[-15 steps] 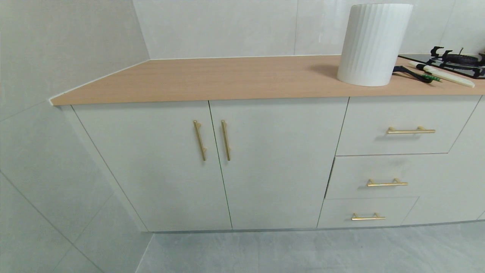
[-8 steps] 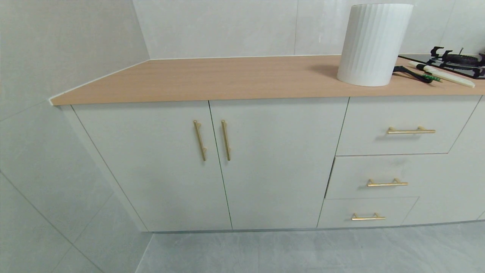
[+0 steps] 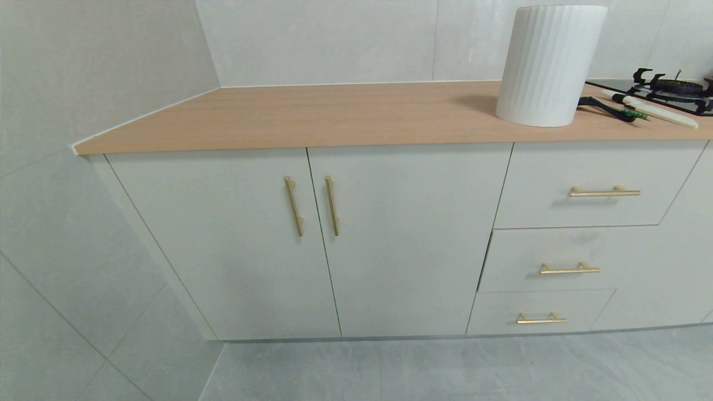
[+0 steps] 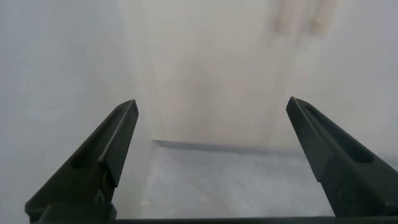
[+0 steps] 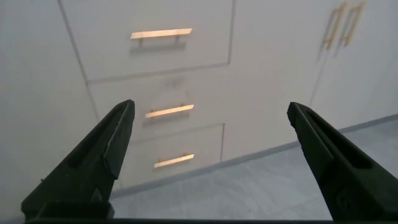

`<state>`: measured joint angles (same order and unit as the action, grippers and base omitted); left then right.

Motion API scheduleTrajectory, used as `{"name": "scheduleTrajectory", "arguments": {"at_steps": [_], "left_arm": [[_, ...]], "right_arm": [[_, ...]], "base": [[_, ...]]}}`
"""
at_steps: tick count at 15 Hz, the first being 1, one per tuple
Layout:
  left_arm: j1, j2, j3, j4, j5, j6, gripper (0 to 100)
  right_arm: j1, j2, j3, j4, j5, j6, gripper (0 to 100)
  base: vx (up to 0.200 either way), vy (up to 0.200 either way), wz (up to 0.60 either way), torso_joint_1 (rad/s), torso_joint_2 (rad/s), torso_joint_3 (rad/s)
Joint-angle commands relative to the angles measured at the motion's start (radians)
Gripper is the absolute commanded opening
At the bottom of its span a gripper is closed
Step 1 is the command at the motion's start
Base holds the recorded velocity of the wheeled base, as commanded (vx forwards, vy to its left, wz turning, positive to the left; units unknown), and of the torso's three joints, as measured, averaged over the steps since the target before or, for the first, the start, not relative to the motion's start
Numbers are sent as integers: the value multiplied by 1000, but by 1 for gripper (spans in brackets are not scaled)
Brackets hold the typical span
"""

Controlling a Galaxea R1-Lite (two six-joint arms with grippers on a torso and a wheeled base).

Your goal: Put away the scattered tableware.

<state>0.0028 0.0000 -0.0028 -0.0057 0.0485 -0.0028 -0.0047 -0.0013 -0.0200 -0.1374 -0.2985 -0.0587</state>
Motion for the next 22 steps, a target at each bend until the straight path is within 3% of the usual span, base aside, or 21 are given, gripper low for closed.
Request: {"name": "scheduleTrajectory", "arguments": {"at_steps": [1,3,6,13,16,20,22], "left_arm": [[0,2,3,4,-9,9,100],[-1,2,3,4,-10,15,100],[-1,2,3,4,-10,0,100],[-1,2,3,4,-10,-2,100],[-1,0,3,4,-10,0,100],[-1,0,3,4,-10,-2,100],[-1,0,3,4,-10,-2,100]], "right_arm": [[0,3,20,2,15,0,100],[0,4,20,84,59,2,100],[3,4,20,75,62,5,100],[6,4,20,68,99,-70,100],[6,4,20,73,160,-58,100],[5,6,12,116,351,-55,100],[3,4,0,137,306,-47,100]], "base": [[0,0,0,0,0,0],[0,0,0,0,0,0],[0,0,0,0,0,0],[0,0,0,0,0,0],[0,0,0,0,0,0],[0,0,0,0,0,0],[0,0,0,0,0,0]]}}
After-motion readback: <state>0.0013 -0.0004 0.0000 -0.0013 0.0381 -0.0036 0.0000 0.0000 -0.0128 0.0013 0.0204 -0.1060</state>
